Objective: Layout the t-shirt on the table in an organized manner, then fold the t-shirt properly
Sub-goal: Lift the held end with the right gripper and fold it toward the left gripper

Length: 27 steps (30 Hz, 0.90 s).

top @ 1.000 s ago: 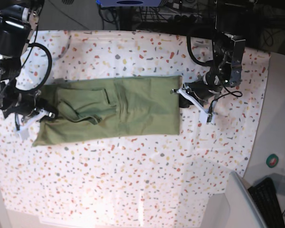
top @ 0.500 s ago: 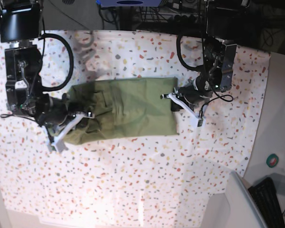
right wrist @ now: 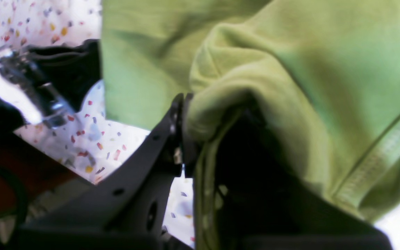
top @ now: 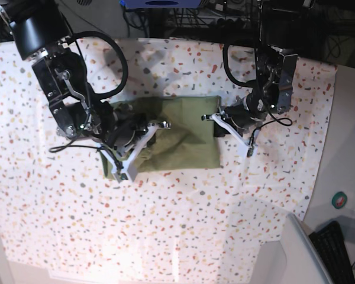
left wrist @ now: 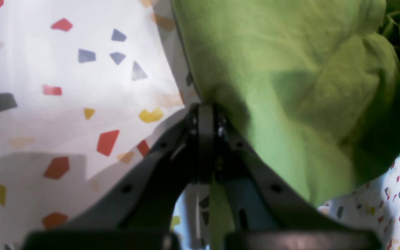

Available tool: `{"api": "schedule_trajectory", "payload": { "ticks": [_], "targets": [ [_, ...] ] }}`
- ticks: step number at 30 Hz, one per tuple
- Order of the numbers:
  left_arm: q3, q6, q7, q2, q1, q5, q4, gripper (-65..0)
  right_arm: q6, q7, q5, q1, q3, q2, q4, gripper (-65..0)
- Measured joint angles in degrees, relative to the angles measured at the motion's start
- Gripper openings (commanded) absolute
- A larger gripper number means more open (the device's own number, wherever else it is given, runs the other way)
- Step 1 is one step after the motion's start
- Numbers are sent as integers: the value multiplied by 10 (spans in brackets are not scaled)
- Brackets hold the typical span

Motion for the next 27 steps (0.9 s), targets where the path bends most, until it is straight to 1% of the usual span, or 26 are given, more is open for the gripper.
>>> {"api": "schedule_trajectory", "payload": {
  "ticks": [2,5,8,12,17,19,21,24,25,27],
  "targets": [
    [0,0,0,0,0,0,0,-650,-18,6,3,9,-28,-2,0,-650],
    [0,0,-6,-3,7,-3,2,-650,-56,7,-1,22,-68,2,0,-650],
    [0,-4,-5,-10,10,-7,2,-650,-70,29,1,36,-103,1,-1,-650],
    [0,-4,-4,-10,10,-9,2,-650,-71,42,5,51,-126,-6,-28,-650],
    [0,-4,-4,-10,10,-9,2,-650,-74,40,3,70,-132,-41,-76,-650],
    [0,-4,-4,-10,10,-9,2,-650,-74,40,3,78,-133,-50,-83,-650],
    [0,-4,-4,-10,10,-9,2,-650,-74,43,3,87,-140,-47,-91,-650],
    [0,-4,-4,-10,10,-9,2,-650,-74,40,-1,97,-172,-40,-97,-650],
    [0,-4,-4,-10,10,-9,2,-650,-79,42,0,97,-179,-42,-97,-650],
    [0,-4,-4,-10,10,-9,3,-650,-117,42,3,97,-191,-45,-96,-650]
  ]
}}
